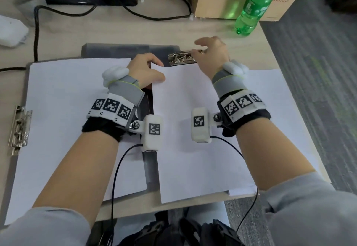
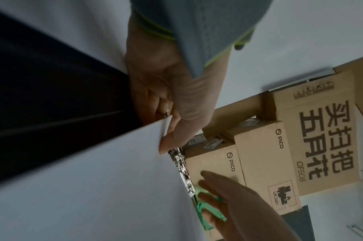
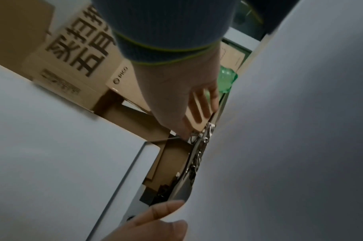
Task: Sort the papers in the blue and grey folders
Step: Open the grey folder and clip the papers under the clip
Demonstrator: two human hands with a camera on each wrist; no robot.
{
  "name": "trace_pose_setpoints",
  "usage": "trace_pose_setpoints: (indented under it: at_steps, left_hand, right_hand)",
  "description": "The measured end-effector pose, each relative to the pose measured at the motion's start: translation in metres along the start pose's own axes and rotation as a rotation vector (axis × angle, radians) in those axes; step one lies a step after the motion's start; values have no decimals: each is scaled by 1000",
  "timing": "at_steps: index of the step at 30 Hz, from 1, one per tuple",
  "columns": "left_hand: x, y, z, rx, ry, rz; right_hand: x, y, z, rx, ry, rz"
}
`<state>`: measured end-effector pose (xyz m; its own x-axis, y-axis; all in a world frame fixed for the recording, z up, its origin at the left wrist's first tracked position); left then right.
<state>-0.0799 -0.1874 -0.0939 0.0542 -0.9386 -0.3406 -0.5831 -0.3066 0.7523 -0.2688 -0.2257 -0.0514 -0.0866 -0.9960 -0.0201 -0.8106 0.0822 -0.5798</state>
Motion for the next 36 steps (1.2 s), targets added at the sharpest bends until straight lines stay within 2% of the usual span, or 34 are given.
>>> trace_pose_setpoints:
  at_steps: [3, 9, 16, 24, 27, 30, 33, 36]
  left_hand:
    - [2, -3, 2, -43, -12, 9]
    - [4, -5, 2, -84, -25, 24]
    - [6, -7, 3, -108, -45, 32]
    - [0, -3, 2, -137, -44, 20]
    - [0, -4, 3, -137, -43, 12]
    - [1, -4, 2, -125, -33, 4]
    - [3, -6, 1, -138, -29, 0]
    - [4, -7, 1, -138, -25, 2]
  right_hand:
    - [14, -14, 15, -1, -52, -15]
    - [31, -16, 54, -93, -175, 73]
    - [41, -5, 64, -102, -229, 146]
    - [42, -7, 70, -133, -297, 114]
    - [40, -8, 66, -7, -317, 138]
    - [32, -9, 61, 265, -355, 212]
    - [34, -10, 53, 521, -372, 184]
    - [30, -10, 38, 513, -359, 145]
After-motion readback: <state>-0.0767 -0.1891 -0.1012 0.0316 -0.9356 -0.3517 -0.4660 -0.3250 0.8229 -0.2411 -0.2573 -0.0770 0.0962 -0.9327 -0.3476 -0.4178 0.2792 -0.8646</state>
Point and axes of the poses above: each hand's wrist, its own x-axis towards the middle knuckle, its own z-axis out of the palm, y = z × x, the point moved 9 cm from there along x, towards the middle knuckle, and after that the axes turned 1 degree about -z, right-handed, at the moved point
